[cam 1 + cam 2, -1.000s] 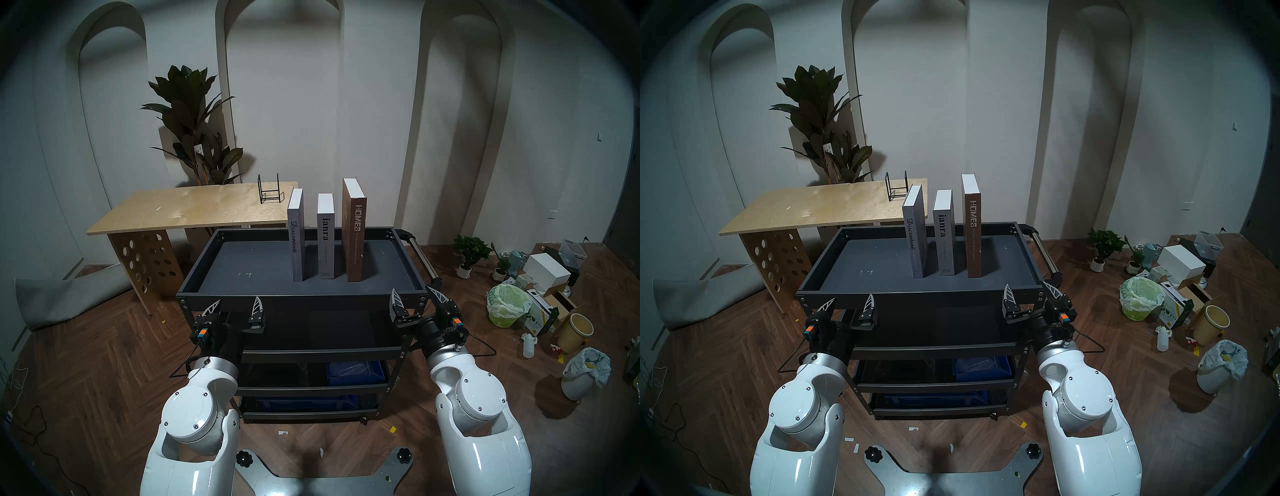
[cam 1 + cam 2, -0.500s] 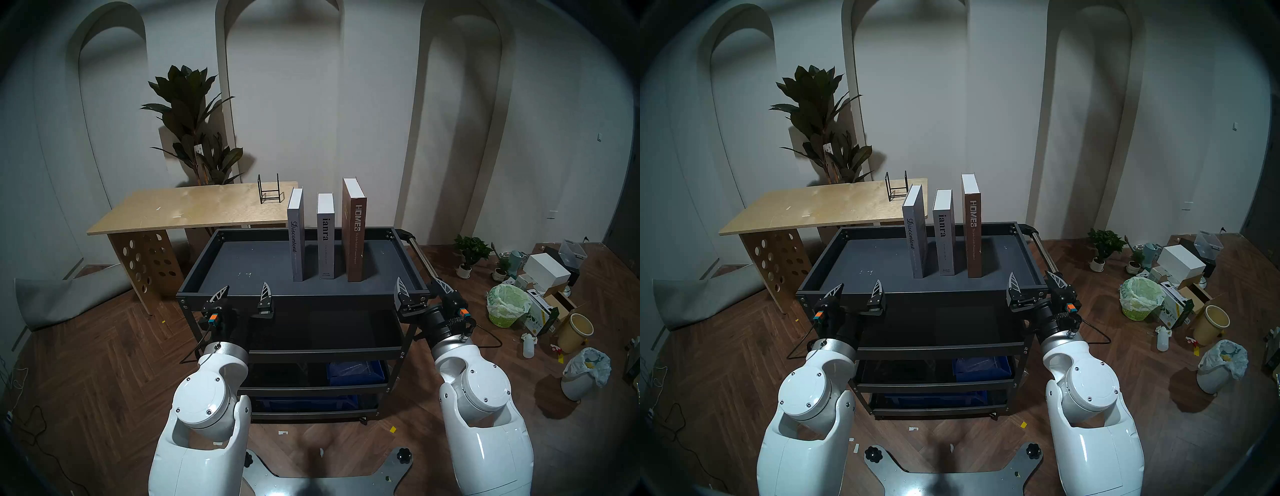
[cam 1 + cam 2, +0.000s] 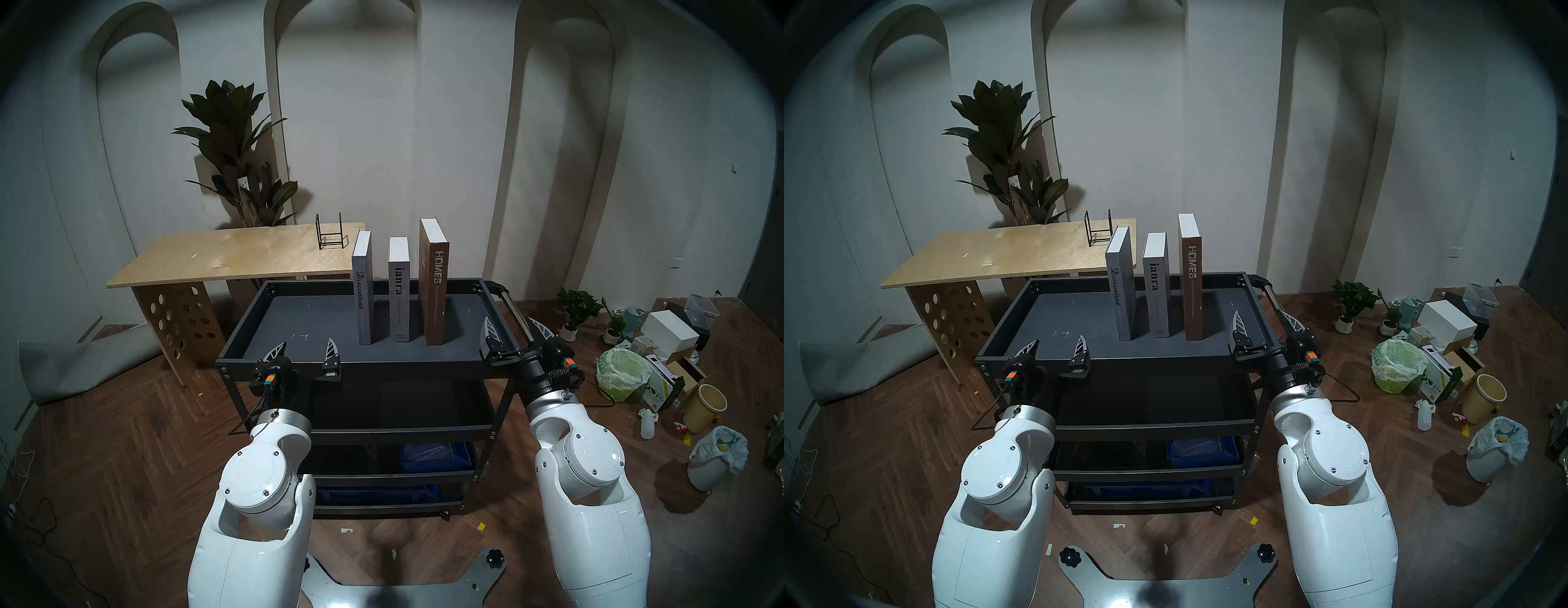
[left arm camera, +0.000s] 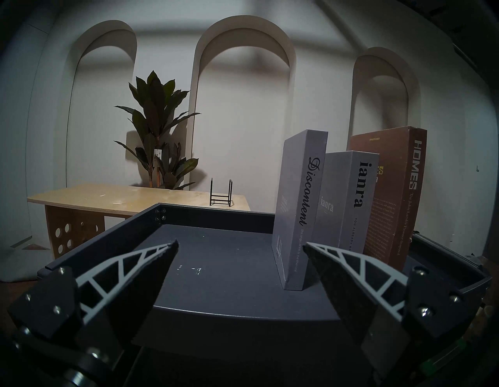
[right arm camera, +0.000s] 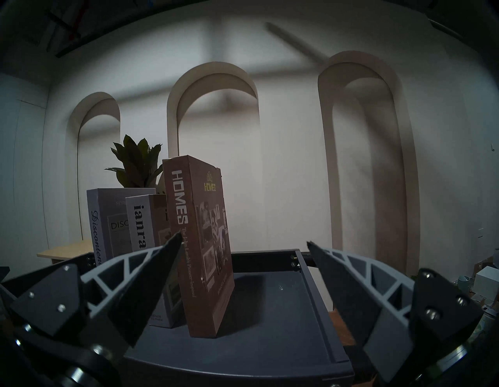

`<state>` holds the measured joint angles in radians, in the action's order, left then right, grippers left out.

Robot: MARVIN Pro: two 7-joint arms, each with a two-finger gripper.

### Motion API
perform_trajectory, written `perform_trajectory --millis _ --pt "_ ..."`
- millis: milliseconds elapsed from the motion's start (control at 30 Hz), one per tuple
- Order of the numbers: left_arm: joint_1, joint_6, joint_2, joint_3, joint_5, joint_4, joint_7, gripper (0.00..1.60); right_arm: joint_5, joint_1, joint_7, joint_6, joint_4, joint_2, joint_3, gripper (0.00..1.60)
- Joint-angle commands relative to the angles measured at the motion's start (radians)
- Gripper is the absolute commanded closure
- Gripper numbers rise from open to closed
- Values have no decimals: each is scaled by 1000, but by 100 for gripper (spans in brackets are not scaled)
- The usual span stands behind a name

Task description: Sort the books onto the shelf by size, largest to the left

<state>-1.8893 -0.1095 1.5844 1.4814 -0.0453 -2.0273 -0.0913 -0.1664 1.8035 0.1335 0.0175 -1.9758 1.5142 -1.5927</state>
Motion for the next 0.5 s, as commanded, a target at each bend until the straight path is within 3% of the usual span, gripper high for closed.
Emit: perform_trajectory --millis 0,467 --pt "82 -24 -6 -25 -1 -8 7 0 5 -37 -10 -6 -17 1 -5 0" --pt "135 -62 -21 -96 17 -17 -37 0 3 -34 -22 -21 -19 -2 -23 0"
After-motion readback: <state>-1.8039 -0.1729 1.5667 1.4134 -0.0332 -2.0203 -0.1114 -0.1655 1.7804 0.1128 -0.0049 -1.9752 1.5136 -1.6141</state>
